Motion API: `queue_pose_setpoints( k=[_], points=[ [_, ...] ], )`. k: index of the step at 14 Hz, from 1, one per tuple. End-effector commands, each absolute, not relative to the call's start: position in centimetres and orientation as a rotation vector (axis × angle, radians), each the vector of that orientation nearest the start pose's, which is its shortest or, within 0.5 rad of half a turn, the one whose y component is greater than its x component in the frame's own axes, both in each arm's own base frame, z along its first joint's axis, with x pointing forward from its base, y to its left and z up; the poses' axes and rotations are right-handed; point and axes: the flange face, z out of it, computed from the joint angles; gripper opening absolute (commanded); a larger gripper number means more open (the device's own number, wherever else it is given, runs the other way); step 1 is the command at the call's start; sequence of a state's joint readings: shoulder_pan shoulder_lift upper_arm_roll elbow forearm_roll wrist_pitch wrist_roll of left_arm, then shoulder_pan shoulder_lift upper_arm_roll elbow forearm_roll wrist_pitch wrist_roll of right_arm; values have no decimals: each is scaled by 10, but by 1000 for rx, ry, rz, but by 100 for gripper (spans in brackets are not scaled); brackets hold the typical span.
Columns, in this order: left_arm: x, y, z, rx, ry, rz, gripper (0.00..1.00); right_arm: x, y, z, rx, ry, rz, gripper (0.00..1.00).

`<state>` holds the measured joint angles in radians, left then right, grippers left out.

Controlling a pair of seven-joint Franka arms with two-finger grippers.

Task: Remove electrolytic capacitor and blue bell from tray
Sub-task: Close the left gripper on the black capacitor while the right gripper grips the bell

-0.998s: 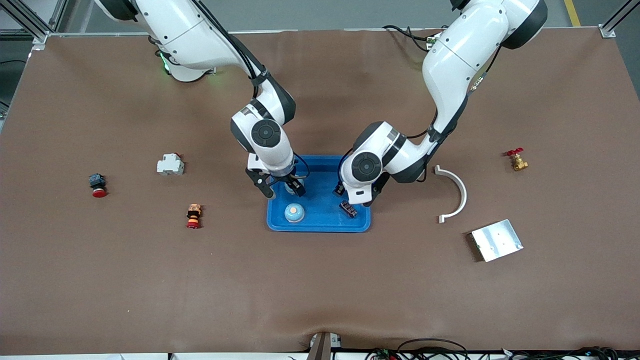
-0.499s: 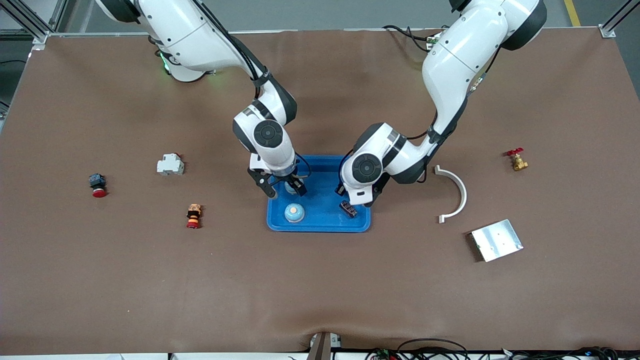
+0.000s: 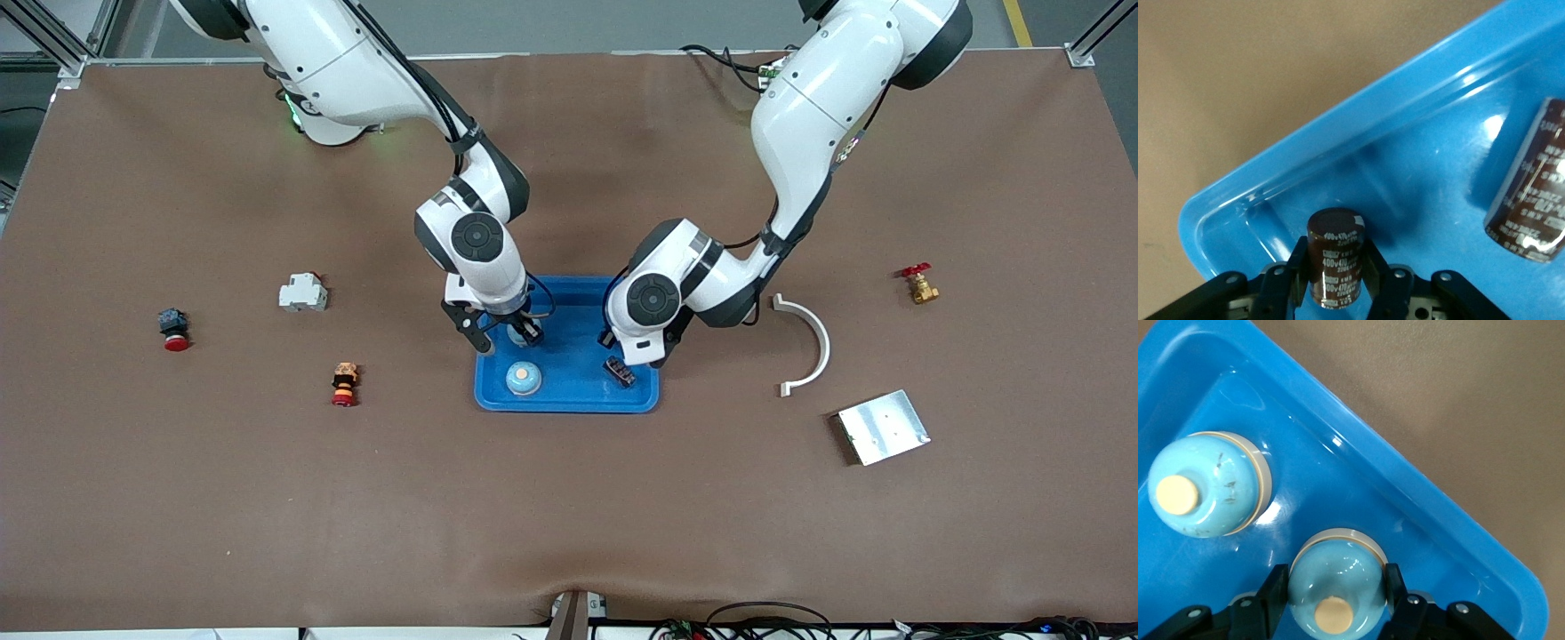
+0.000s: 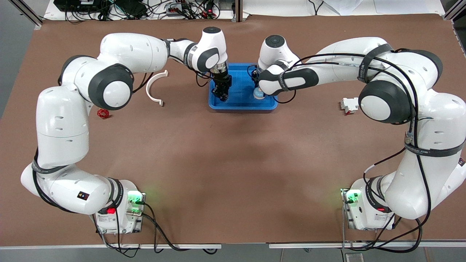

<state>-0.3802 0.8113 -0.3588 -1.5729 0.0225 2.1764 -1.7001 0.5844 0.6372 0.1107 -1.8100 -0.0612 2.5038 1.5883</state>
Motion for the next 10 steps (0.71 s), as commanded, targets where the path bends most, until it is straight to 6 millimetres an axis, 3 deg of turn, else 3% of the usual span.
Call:
queue_pose_setpoints(
  k=[1,4,6,8,10],
  points=[
    [534,-430,193,-2646,-1550,375,0,516,424,205,-2780,1305,-33,0],
    [546,-420,227,-2650,-1584,351,0,530,421,226,-2823,1330,-6,0],
    [548,-408,267,-2647,-1554,331,0,543,416,252,-2900,1299,35,0],
    [545,-391,305,-2648,-1466,337,0,555,394,281,-2972,1242,80,0],
    [536,-368,331,-2691,-1339,351,0,565,356,319,-3071,1095,139,0]
  ],
)
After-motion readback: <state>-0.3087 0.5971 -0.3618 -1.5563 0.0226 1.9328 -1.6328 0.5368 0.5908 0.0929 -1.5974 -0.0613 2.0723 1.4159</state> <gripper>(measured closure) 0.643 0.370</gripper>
